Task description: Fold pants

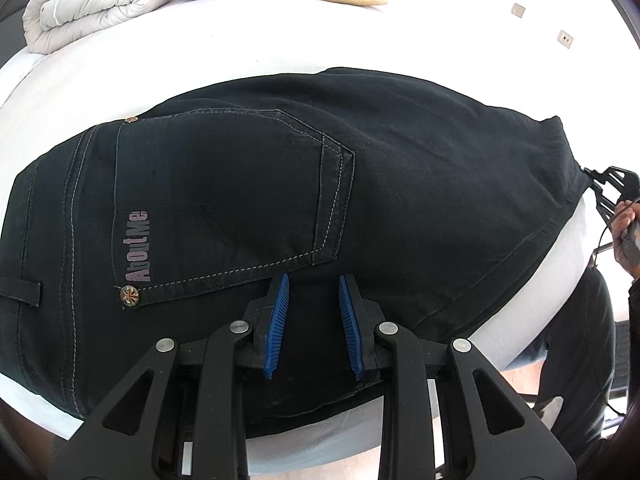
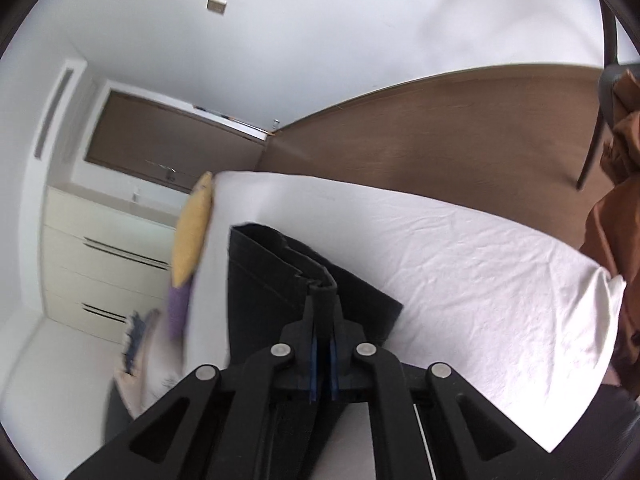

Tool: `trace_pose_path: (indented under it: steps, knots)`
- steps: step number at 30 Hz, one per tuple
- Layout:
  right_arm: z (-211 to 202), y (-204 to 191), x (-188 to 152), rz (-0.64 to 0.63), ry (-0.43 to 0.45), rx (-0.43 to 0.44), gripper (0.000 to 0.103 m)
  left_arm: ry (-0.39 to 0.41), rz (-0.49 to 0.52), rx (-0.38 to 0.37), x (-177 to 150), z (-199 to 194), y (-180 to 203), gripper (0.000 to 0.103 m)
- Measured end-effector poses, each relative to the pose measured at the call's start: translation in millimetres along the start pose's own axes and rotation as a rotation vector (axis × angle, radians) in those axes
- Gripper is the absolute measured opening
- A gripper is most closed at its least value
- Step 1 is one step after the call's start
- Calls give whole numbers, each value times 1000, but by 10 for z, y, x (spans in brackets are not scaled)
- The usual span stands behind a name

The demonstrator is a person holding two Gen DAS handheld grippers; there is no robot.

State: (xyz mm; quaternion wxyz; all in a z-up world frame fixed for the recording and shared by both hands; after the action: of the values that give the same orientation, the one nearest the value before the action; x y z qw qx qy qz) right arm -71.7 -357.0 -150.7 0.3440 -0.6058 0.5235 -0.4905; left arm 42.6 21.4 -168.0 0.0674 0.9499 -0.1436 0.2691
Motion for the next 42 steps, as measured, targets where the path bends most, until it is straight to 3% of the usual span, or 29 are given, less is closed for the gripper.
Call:
trace_pose_path:
  steps: [2,4,6,8,11,14,16,18,21,23,25,28,29,31,32,35,38,40,42]
  knots:
    - [-175,57,207,43,72,31,11,4,-1,0,-16,-3,-28,25]
    - [-325,104,381,12,102,-8,11,5,-2,2,-22,-4,-43,25]
    - [-479,97,466,-12,109,-32,11,6,-2,6,-29,-10,-48,25]
    - [-489,-114,434,-115,77,-17,11,6,-7,11,-24,-20,-37,25]
    - [-137,-582,124,-335,-131,-24,11,1,-1,24,-23,-24,-12,25]
    - [250,-873,-212,-443,-326,7,17,-3,-4,29,-21,-25,22,25]
    - [536,-984,-492,-481,-490,28,34,-3,-6,32,-10,-22,48,25]
    - [745,-1042,-699,-546,-587,16,38,-6,-7,37,-2,-19,68,25]
    - [1007,-917,-824,-608,-678,-78,38,-8,-9,37,13,-12,86,25]
    - [1166,-699,-656,-585,-663,-182,37,-4,-14,33,23,-13,86,25]
    - [1239,-612,-397,-556,-596,-173,19,6,-23,27,29,-18,79,25]
    - [1269,-502,181,-569,-398,-254,1,16,-39,21,36,-24,50,25]
    - [1219,-484,377,-569,-324,-288,2,19,-41,19,28,-28,42,25]
    - [996,-462,642,-596,-207,-406,44,23,-44,12,28,-35,39,25]
    - [897,-533,676,-593,-176,-381,46,24,-46,10,27,-36,38,25]
    - [603,-823,345,-630,-239,-211,46,30,-64,3,-5,-66,-55,25]
    - [397,-897,-403,-708,-448,-113,46,29,-69,10,17,-64,-88,25]
    - [370,-807,-764,-728,-548,-101,45,32,-64,12,13,-82,-102,25]
    - [468,-585,-962,-723,-613,-159,40,33,-68,5,8,-90,-108,25]
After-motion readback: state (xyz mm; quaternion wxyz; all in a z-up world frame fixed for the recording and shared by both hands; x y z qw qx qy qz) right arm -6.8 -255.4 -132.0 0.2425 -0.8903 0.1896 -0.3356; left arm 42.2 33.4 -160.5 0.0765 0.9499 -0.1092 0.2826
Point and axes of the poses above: each gripper's, at about its wrist camera, not at the fingertips, and z roughly the way its jaws point, y to its right, x to its top, the point moved 8 cm from there along z, roughly the way its jaws point, and after that the axes turned 9 degrees about x, right-handed, at the moved point
